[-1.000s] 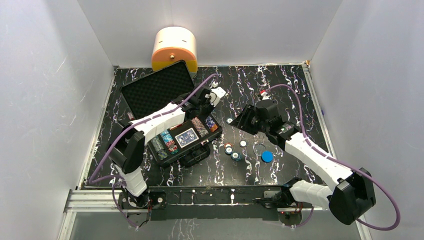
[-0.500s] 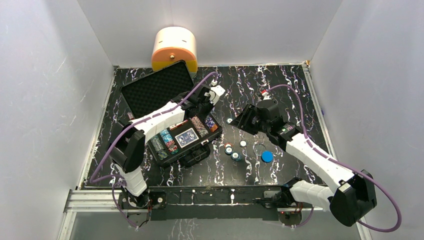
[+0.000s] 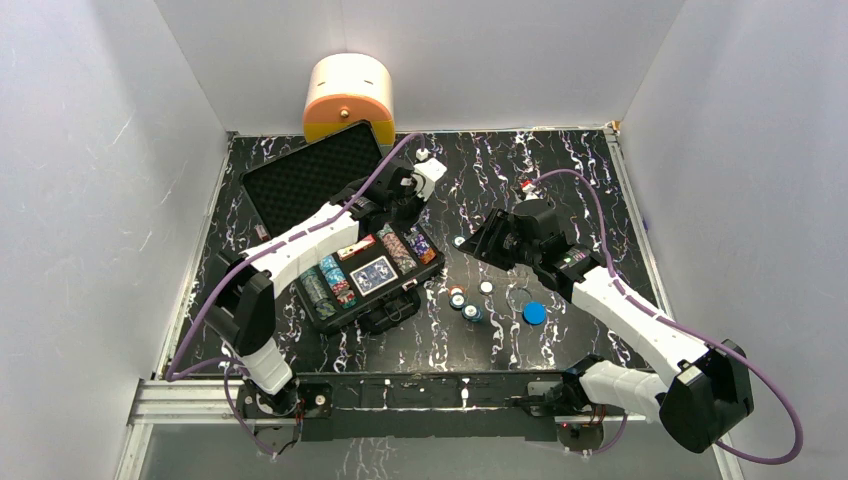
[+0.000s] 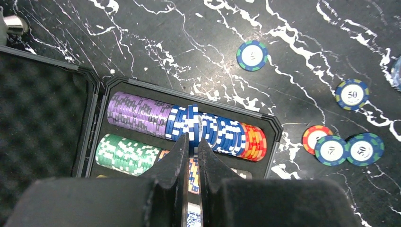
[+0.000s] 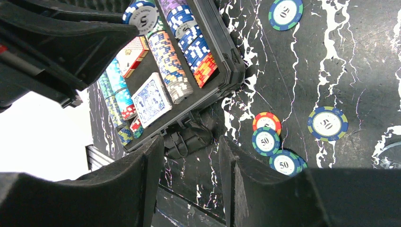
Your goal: Pack up texas hold em set
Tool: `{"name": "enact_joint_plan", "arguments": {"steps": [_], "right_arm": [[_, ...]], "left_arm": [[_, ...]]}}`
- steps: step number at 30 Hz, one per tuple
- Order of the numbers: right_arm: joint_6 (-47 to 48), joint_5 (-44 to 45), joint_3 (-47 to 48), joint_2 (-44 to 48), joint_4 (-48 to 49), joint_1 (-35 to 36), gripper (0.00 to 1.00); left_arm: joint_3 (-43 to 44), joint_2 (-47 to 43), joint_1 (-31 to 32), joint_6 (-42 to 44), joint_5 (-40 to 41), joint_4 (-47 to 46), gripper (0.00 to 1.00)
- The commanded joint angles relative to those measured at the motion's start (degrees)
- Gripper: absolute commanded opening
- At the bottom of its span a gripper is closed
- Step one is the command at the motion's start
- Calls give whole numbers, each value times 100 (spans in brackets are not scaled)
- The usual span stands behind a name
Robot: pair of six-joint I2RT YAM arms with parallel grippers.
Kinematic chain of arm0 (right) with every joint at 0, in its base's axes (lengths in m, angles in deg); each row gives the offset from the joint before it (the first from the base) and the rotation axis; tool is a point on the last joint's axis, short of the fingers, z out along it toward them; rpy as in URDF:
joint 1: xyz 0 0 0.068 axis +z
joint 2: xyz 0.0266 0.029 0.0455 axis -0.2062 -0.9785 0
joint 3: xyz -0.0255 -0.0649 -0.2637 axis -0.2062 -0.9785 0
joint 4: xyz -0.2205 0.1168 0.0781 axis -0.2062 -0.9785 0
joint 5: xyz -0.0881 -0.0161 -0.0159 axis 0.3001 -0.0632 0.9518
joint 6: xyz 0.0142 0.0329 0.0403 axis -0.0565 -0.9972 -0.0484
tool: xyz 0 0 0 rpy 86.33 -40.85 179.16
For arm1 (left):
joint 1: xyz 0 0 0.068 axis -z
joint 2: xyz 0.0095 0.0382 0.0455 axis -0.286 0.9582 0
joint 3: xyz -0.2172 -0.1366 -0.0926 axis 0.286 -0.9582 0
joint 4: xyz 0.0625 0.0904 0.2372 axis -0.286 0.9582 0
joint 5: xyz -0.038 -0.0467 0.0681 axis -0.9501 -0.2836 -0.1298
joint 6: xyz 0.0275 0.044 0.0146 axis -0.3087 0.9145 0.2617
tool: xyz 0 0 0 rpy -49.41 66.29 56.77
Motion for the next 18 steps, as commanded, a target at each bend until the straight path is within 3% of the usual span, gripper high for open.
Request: {"name": "enact_joint_plan", "arguments": {"steps": [1,18], "right_arm": [[18,-94,157,73,226,-4,55],[-52,-46,-20,124,274,-1,55]], "left_arm": [[21,-359,-31,-79,-184,37,0],[-27,148,-31,94,-46,173,0]]}}
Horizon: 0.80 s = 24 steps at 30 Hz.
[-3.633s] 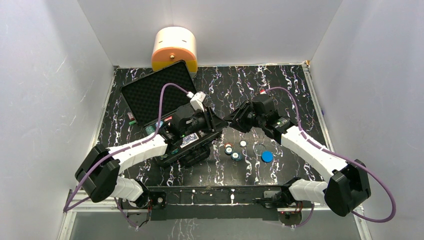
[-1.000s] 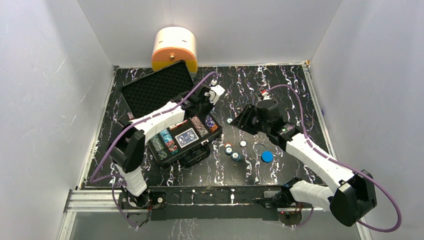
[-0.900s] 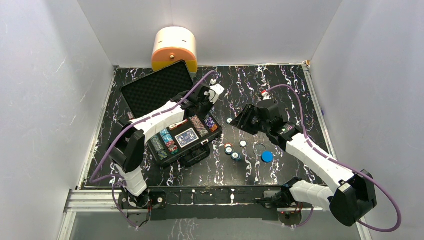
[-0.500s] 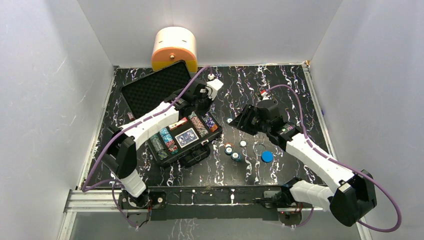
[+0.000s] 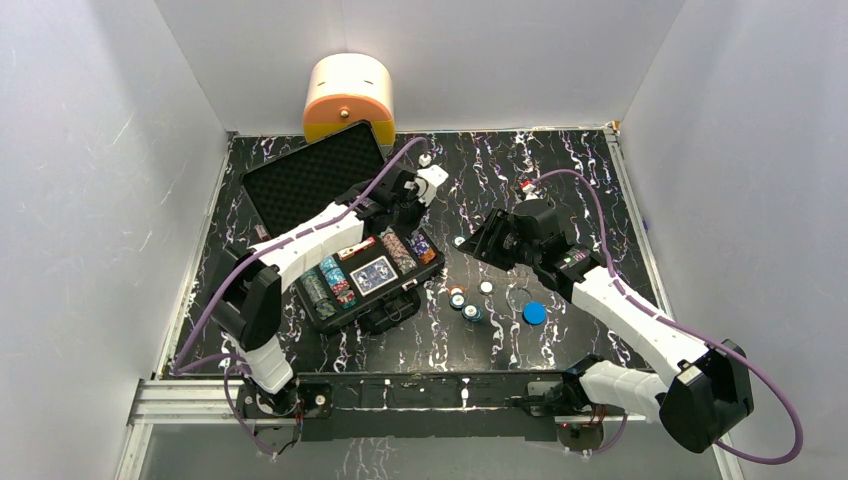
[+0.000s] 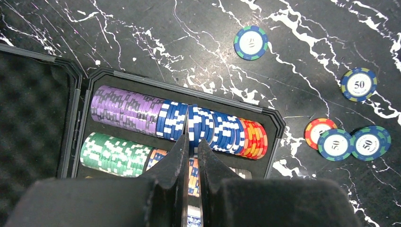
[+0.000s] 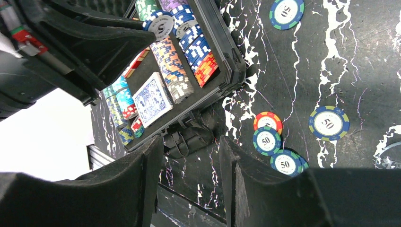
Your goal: Pack up texas hold em set
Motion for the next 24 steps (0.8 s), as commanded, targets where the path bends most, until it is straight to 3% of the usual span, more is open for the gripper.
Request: {"name": "enact_joint_plan", "arguments": {"steps": [1,24], "right_arm": [[-28,-15,-10,123,268,-3,56],[77,147,26,146,163,0,56]], "left_arm": [[2,75,-31,117,102,102,0],[51,473,-32,264,276,302,0]]}}
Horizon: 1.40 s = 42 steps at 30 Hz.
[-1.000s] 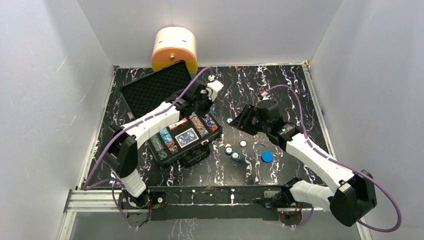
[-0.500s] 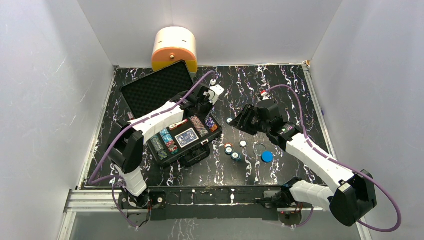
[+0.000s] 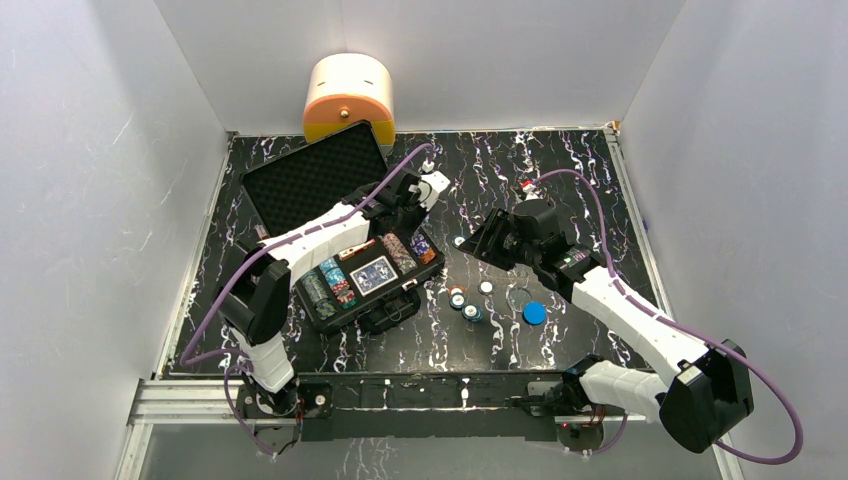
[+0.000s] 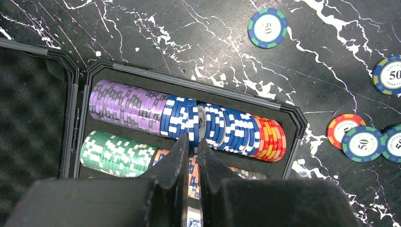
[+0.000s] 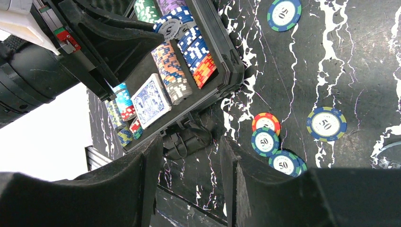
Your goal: Pack up texas hold em set
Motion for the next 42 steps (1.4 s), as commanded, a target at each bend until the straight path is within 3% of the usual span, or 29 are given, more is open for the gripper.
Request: {"name": "enact_joint_plan", "arguments": {"steps": [1,11,16,22,24,26,29,32,42], "right_arm": [[49,95,22,148,165,1,56],[55,98,-9,183,165,-1,56],[50,97,-10,194,165,-5,57],[40,99,-9,215,156,-5,57],[36,95,-10,227,147,-1,56],[33,101,-31,234,147,-7,57],[20,64,-44,205,182,-4,57],[23,68,-61,233,174,-1,57],[30,117,-73,243,147,-4,57]], "left_arm": [[68,171,-32,26,61,242,0],[-30,22,-32,288,-510,301,0],[-50,47,-30,326,-221,239,0],[162,170,-30,188,25,248,27],[211,114,-35,109,25,235,30],[205,-115,-31,36,-124,130,27],[132,-160,-31,31,-189,81,10],[72,-10,-31,41,-275,110,1],[141,596,-31,87,27,257,0]]}}
